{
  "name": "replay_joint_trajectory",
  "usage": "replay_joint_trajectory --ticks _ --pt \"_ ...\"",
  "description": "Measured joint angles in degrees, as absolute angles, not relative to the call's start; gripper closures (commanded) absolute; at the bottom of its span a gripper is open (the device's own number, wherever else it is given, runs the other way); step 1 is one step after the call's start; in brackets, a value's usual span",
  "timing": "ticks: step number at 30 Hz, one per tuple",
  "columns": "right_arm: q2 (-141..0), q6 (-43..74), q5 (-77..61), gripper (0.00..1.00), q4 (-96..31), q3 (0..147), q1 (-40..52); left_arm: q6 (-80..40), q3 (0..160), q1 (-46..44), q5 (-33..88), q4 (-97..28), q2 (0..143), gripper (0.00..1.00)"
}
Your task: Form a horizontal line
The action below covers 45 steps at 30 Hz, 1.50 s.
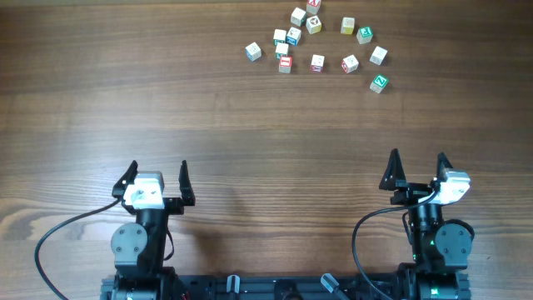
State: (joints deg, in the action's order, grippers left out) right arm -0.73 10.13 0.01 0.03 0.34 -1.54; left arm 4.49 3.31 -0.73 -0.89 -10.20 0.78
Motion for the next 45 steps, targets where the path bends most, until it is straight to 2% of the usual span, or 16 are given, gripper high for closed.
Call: replay_joint_trajectory --ticks 33,37,45 --pt "-1.5 10.1 0.0 0.00 0.0 0.4 -1.5 4.5 3.3 -0.7 -0.9 -10.2 0.8 0.00" --pt "-4.3 10.1 0.0 0.00 0.1 0.3 -1.5 4.5 3.3 -0.7 -0.9 -10.2 0.8 0.00" --pt "-19.2 10.1 0.0 0.00 0.0 0.3 -1.5 4.5 3.3 -0.7 -0.9 -10.2 0.8 0.00"
